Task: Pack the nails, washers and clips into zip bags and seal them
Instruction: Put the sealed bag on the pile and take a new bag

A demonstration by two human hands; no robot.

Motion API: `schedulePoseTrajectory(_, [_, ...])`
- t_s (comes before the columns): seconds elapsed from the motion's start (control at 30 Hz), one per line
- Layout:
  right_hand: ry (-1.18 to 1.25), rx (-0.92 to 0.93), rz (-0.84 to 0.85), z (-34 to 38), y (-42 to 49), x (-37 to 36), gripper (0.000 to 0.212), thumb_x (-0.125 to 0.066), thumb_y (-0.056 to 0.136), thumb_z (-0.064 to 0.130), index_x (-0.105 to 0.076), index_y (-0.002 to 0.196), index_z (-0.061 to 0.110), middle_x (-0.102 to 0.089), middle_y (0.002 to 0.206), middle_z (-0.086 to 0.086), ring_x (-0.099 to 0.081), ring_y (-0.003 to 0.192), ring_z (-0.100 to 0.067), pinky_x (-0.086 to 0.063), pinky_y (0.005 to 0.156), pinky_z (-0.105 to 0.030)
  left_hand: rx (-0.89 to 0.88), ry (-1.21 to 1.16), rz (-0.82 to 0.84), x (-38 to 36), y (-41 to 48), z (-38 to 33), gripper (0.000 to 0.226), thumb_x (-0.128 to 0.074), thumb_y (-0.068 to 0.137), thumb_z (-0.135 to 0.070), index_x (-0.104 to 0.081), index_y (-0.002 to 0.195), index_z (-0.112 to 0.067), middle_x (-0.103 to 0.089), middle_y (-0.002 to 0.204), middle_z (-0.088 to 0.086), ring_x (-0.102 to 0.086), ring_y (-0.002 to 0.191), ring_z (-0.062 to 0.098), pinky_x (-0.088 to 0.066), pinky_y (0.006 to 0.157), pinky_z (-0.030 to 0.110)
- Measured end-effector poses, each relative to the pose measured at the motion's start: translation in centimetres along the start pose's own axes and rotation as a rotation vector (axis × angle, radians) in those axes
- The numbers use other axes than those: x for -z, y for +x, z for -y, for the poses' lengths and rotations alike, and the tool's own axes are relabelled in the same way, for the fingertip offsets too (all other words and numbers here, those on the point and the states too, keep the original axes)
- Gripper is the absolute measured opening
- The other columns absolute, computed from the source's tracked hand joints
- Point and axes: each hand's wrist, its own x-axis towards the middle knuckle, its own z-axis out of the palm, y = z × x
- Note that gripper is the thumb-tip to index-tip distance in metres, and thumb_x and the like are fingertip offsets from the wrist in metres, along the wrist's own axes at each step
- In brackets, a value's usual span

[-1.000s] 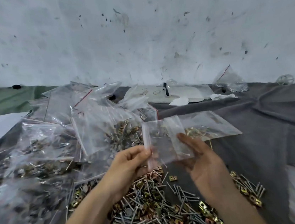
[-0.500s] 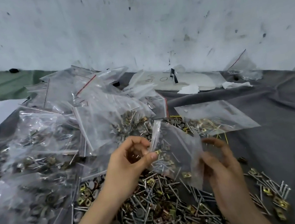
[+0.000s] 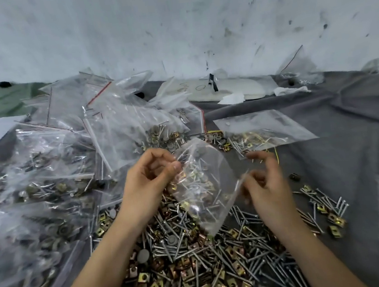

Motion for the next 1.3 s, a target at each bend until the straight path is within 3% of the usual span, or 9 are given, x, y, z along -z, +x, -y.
schedulePoseTrajectory(0.13, [-0.488,0.136,0.259,-0.3,-0.5,-0.6,0.023,-0.068,0.084,0.021,-0.054,0.082,0.040,-0.061,0.074,0.016,-0.060,0.067,0.001,-0.042,0.056,-0.006,-0.007,0.039,-0.064,0.3,0.3,0.1,0.004,-0.071,0.073,-0.028,-0.067,0.074,-0.025,-0.060,0.061,-0.013,-0.049,0.052,-0.004,-0.039,0.049,0.008])
schedulePoseTrajectory(0.23, [-0.614,0.121,0.422,-0.5,-1.0,-1.4,0.017,-0.069,0.084,0.032,-0.062,0.099,0.036,-0.057,0.090,0.009,-0.056,0.083,-0.008,-0.043,0.073,-0.017,0.011,0.109,-0.087,0.5,0.3,0.2,0.017,-0.072,0.071,-0.036,-0.066,0.073,-0.020,-0.059,0.063,-0.011,-0.050,0.053,0.002,-0.042,0.050,0.013])
schedulePoseTrajectory(0.5, [-0.528,0.053,0.542,0.0,-0.7,-0.7,0.018,-0.074,0.080,0.027,-0.063,0.093,0.033,-0.061,0.094,0.003,-0.057,0.083,-0.009,-0.039,0.064,-0.006,-0.092,0.519,0.082,0.9,0.5,0.8,0.010,-0.063,0.086,-0.024,-0.066,0.080,-0.017,-0.061,0.078,-0.001,-0.056,0.064,0.002,-0.042,0.059,0.012])
schedulePoseTrajectory(0.6, [-0.442,0.044,0.501,0.2,-0.8,-0.7,0.012,-0.072,0.080,0.019,-0.070,0.091,0.024,-0.070,0.089,0.004,-0.063,0.082,-0.011,-0.044,0.065,-0.013,-0.106,0.458,0.085,1.4,0.4,0.8,0.022,-0.058,0.092,-0.035,-0.060,0.083,-0.015,-0.062,0.080,0.001,-0.060,0.071,0.011,-0.048,0.065,0.026])
schedulePoseTrajectory(0.77, [-0.143,-0.031,0.097,0.8,0.4,0.5,0.031,-0.064,0.087,0.008,-0.067,0.100,0.037,-0.065,0.075,0.009,-0.056,0.058,-0.004,-0.049,0.054,-0.020,0.146,-0.185,0.257,0.8,0.1,-0.1,0.014,-0.049,0.078,-0.011,-0.045,0.079,0.002,-0.063,0.085,0.006,-0.062,0.089,0.028,-0.055,0.081,0.044])
schedulePoseTrajectory(0.9, [0.486,-0.153,0.007,1.9,0.8,0.9,0.024,-0.063,0.080,-0.003,-0.071,0.089,0.018,-0.065,0.065,0.006,-0.060,0.058,-0.008,-0.052,0.054,-0.018,0.472,-0.877,0.794,0.3,-0.7,-0.9,0.027,-0.055,0.082,-0.013,-0.057,0.100,0.007,-0.062,0.108,0.027,-0.063,0.100,0.036,-0.043,0.096,0.054])
schedulePoseTrajectory(1.1, [0.445,-0.119,0.232,2.5,-0.7,-0.2,0.019,-0.073,0.060,0.026,-0.074,0.079,0.025,-0.069,0.075,-0.003,-0.064,0.070,-0.016,-0.054,0.068,-0.028,0.234,-0.063,0.777,-1.4,-1.7,-0.8,0.010,-0.054,0.082,-0.021,-0.063,0.085,-0.018,-0.049,0.087,0.023,-0.046,0.080,0.028,-0.039,0.076,0.036])
schedulePoseTrajectory(1.2, [0.338,-0.059,0.331,2.8,-1.0,-0.2,0.010,-0.073,0.069,0.015,-0.073,0.076,0.022,-0.071,0.074,-0.001,-0.065,0.068,-0.011,-0.053,0.062,-0.021,0.171,0.023,0.766,-1.1,-1.7,-1.2,0.012,-0.051,0.089,-0.022,-0.058,0.089,-0.012,-0.050,0.081,0.006,-0.046,0.076,0.017,-0.037,0.070,0.026])
schedulePoseTrajectory(1.3, [0.288,-0.003,0.403,2.4,-1.0,-0.2,0.015,-0.066,0.083,0.010,-0.074,0.076,0.019,-0.072,0.075,-0.001,-0.067,0.069,-0.010,-0.051,0.061,-0.019,0.145,0.056,0.707,-0.8,-1.7,-1.4,0.017,-0.052,0.091,-0.015,-0.056,0.093,0.001,-0.050,0.082,0.018,-0.047,0.075,0.021,-0.038,0.068,0.030])
